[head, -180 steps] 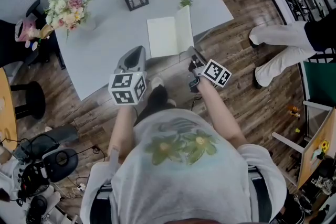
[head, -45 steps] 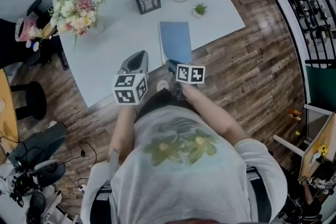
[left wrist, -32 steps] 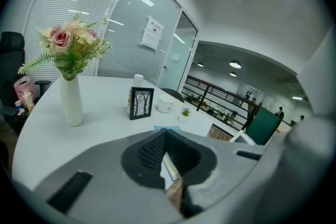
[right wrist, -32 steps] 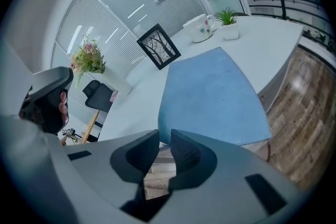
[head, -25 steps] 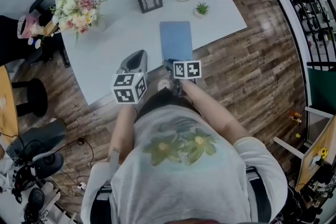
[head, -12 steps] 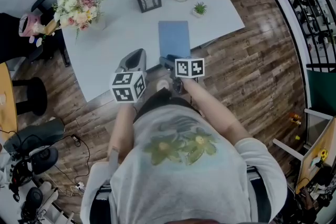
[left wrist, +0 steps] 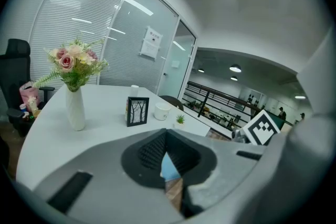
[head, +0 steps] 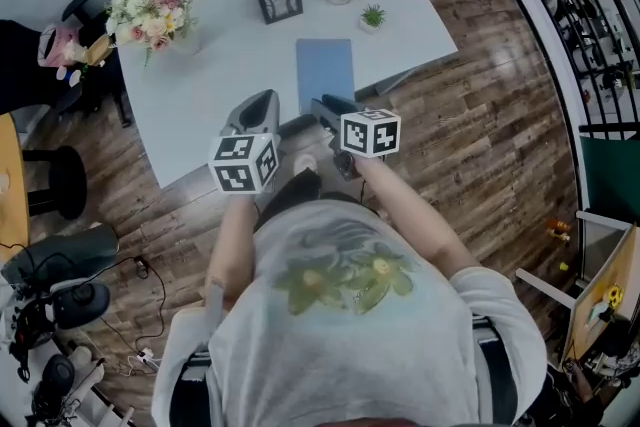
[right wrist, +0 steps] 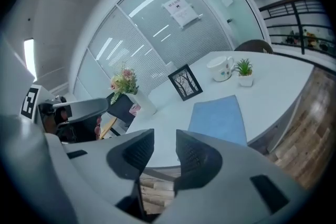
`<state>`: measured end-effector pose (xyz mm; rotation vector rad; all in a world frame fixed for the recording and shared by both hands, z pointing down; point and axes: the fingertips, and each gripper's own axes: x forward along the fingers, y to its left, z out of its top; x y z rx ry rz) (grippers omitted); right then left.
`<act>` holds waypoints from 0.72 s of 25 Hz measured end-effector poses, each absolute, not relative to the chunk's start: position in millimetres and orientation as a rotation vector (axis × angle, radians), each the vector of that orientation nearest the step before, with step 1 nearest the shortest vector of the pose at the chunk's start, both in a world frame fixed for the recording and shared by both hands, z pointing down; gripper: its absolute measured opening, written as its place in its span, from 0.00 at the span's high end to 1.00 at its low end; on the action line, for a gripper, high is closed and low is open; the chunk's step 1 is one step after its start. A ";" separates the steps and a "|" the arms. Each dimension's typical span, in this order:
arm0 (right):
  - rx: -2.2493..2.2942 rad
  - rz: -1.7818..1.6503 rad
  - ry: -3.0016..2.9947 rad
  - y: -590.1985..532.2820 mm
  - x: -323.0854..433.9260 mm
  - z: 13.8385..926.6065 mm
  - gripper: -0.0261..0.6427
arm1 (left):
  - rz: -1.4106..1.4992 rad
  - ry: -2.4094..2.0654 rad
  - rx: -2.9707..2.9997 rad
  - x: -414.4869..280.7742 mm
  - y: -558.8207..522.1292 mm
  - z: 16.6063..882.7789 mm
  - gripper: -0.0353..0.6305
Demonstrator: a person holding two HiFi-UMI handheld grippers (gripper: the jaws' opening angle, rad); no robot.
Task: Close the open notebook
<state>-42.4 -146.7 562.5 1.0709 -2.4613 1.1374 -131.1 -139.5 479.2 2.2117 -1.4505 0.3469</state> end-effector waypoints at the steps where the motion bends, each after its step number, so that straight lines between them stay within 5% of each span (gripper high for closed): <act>1: 1.078 1.103 -2.473 -145.5 -40.3 557.6 0.76 | 0.347 -1.453 2.216 -129.3 -138.0 477.6 0.94; 9: 1.132 0.837 -2.535 -132.5 -24.8 519.9 0.90 | 0.389 -1.461 2.280 -105.7 -127.0 466.0 0.94; 18: 1.137 0.566 -2.562 -110.0 -17.6 483.9 0.94 | 0.376 -1.460 2.312 -84.3 -106.5 460.2 0.94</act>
